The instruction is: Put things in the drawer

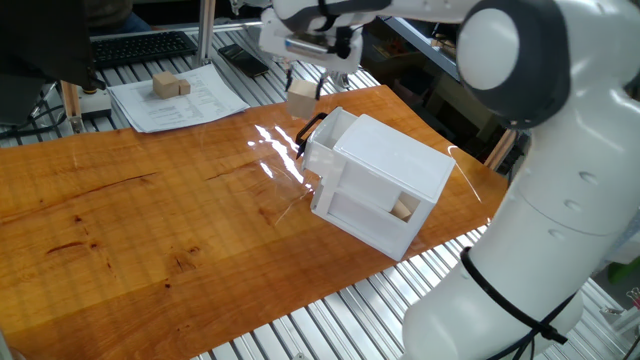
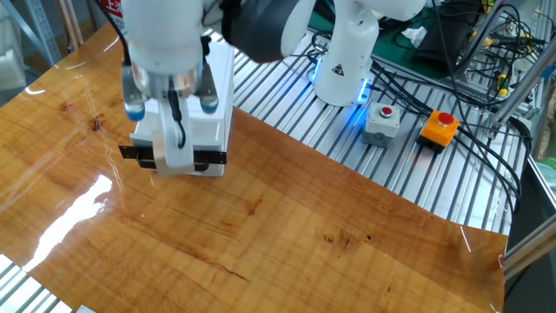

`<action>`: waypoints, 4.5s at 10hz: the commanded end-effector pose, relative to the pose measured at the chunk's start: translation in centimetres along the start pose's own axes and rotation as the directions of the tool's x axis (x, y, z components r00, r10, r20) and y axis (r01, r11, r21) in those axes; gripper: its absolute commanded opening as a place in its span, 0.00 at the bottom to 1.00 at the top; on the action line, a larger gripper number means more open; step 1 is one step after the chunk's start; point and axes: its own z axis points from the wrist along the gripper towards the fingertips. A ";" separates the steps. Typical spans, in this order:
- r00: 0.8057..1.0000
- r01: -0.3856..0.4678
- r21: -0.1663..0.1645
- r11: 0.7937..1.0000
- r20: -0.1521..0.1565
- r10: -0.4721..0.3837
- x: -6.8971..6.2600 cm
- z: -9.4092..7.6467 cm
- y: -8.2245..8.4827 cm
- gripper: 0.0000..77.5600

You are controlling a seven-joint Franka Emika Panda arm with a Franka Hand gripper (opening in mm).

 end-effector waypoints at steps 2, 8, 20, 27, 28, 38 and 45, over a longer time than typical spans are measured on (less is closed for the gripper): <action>1.000 0.008 0.016 1.000 0.008 -0.008 0.7 -0.5 -2.4 0.02; 1.000 -0.004 0.020 1.000 0.014 0.004 1.0 -0.2 -5.0 0.02; 0.996 -0.084 0.043 0.996 0.002 0.084 1.1 -0.2 -5.6 0.02; 0.991 -0.136 0.062 0.989 0.007 0.136 1.2 -0.2 -5.7 0.02; 0.991 -0.136 0.064 0.989 0.003 0.136 1.3 -0.3 -6.0 0.02; 0.990 -0.141 0.066 0.988 0.005 0.141 1.1 0.8 -7.9 0.02; 0.989 -0.149 0.091 0.985 0.016 0.148 1.0 1.3 -8.4 0.02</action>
